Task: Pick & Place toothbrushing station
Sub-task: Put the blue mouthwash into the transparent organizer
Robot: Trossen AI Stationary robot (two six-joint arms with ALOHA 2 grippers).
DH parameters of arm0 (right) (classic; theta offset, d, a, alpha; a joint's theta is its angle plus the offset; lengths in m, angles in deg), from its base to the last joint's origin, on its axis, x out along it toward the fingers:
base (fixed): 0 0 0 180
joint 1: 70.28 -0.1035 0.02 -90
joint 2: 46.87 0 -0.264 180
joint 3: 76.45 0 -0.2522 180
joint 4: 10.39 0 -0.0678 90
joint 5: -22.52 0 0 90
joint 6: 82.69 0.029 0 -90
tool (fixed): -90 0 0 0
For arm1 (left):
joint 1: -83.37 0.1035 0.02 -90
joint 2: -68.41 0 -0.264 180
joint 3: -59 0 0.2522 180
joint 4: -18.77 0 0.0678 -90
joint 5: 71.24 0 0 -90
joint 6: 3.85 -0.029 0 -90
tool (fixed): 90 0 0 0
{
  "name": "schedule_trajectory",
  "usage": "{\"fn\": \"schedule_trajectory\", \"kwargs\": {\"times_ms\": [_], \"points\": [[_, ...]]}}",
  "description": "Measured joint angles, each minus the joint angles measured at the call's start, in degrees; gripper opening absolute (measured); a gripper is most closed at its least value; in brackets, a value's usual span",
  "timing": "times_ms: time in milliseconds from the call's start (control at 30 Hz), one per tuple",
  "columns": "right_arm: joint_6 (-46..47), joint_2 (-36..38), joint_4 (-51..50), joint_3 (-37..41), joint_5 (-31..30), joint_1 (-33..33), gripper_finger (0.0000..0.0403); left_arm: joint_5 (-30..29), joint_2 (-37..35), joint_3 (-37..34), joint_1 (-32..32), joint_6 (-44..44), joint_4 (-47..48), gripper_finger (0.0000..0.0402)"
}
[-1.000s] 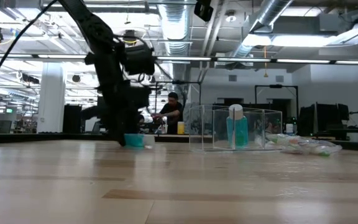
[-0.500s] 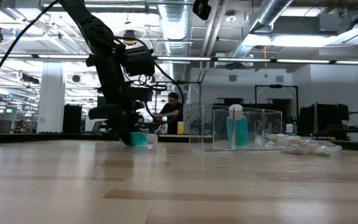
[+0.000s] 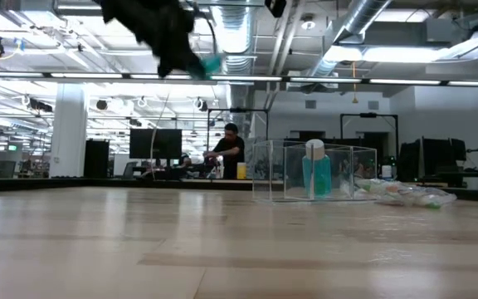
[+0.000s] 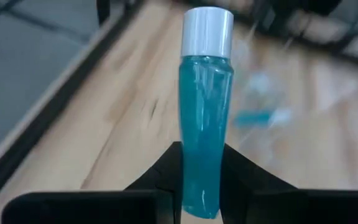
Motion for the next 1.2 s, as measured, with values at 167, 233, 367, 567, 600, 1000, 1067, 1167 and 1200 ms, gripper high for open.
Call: {"fn": "schedule_trajectory", "kwargs": {"times_ms": [167, 233, 367, 567, 600, 1000, 1067, 1167, 1200], "points": [[0.07, -0.11, 5.23, 0.02, -4.63, -0.03, 0.0150, 8.46, -5.86, 6.23, 1.09, 6.00, 0.04, 0.0053], [0.14, -0.17, 8.18, 0.02, -4.67, -0.04, 0.0158, 9.20, -6.24, 8.54, 0.63, 6.53, 2.77, 0.0053], [0.63, -1.32, 9.82, 0.02, -4.32, -0.07, 0.0169, 9.74, -5.03, 12.52, -1.31, 6.52, 11.01, 0.0053], [0.35, -1.31, 6.85, 0.04, -2.49, -0.47, 0.0167, 12.25, -3.55, 15.44, -4.47, 7.85, 12.88, 0.0053], [0.17, -1.37, 6.25, 0.04, -2.47, -0.72, 0.0166, 12.25, -3.13, 15.96, -5.11, 8.11, 12.65, 0.0053], [-2.20, -1.40, 0.58, 0.04, -2.31, -2.99, 0.0169, 12.28, 3.60, 21.41, -8.09, 9.19, 12.85, 0.0053], [-2.32, -1.40, 0.58, 0.04, -2.44, -3.13, 0.0169, 12.44, 4.15, 22.10, -8.09, 9.17, 12.76, 0.0053], [-2.50, -1.40, 0.21, 0.04, -2.43, -3.08, 0.0167, 12.28, 4.31, 22.83, -8.09, 9.21, 12.76, 0.0053], [-2.62, -1.40, 0.21, 0.04, -2.44, -3.08, 0.0167, 12.30, 4.29, 23.11, -8.09, 9.26, 12.58, 0.0053]]}}
